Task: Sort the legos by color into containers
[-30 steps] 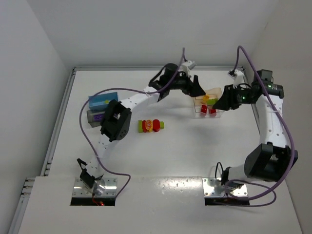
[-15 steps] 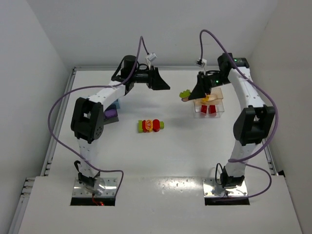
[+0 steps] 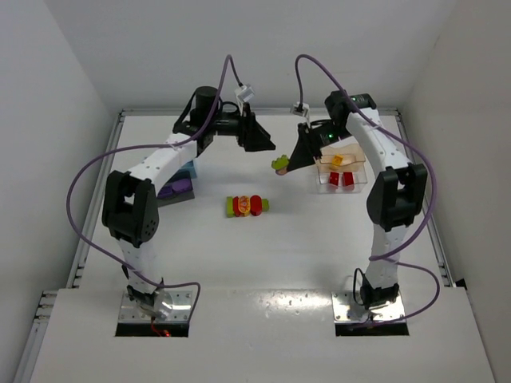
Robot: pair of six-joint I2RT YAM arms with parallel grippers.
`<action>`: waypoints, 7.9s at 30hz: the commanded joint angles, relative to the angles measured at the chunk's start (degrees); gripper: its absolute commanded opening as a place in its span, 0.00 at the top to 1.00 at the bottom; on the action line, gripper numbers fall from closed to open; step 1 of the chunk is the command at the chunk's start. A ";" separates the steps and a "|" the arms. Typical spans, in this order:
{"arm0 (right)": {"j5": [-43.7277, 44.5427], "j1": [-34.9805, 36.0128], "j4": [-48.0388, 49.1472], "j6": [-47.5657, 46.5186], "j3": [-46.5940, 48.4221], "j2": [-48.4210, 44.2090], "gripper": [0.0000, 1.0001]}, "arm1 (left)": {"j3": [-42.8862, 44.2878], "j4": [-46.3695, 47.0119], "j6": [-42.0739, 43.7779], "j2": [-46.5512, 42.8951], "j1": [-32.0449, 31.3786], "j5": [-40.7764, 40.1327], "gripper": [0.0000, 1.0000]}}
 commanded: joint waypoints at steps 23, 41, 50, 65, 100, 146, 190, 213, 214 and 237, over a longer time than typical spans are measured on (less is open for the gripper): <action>-4.28 1.58 -2.29 0.24 4.99 -0.95 1.00 | -0.17 0.32 4.00 -0.04 -4.19 9.83 0.21; -4.28 1.58 0.70 4.20 5.61 -2.10 1.00 | 0.36 -2.05 5.15 1.54 -4.71 9.83 0.58; -2.35 1.58 -2.02 -0.45 1.40 -3.15 1.00 | 1.41 7.29 -0.89 2.07 -2.61 7.89 0.93; 4.77 4.75 2.19 1.03 -6.62 -7.98 1.00 | 14.35 -19.36 11.92 -3.45 8.21 -48.02 0.96; 10.13 6.94 11.34 12.46 1.91 -0.43 1.00 | -5.80 -28.33 7.61 -3.90 21.65 -63.12 0.34; 33.34 35.24 66.79 47.62 22.83 30.34 0.72 | -18.36 -24.11 -2.15 -25.44 40.99 -45.29 0.01; 32.99 -9.22 41.48 26.17 -36.93 -25.82 0.18 | -27.59 -24.38 39.50 -13.76 -8.40 -37.28 0.01; 30.70 -12.92 40.95 26.17 -38.87 -27.32 0.18 | -19.68 -23.23 51.73 -2.41 -9.99 -40.89 0.01; 30.70 -12.92 40.95 26.17 -38.34 -26.71 0.18 | -19.68 -23.84 52.34 -2.41 -9.99 -40.89 0.01; 30.17 -12.92 41.48 26.17 -36.05 -22.76 0.18 | -16.17 -26.75 52.34 3.92 -9.99 -41.94 0.23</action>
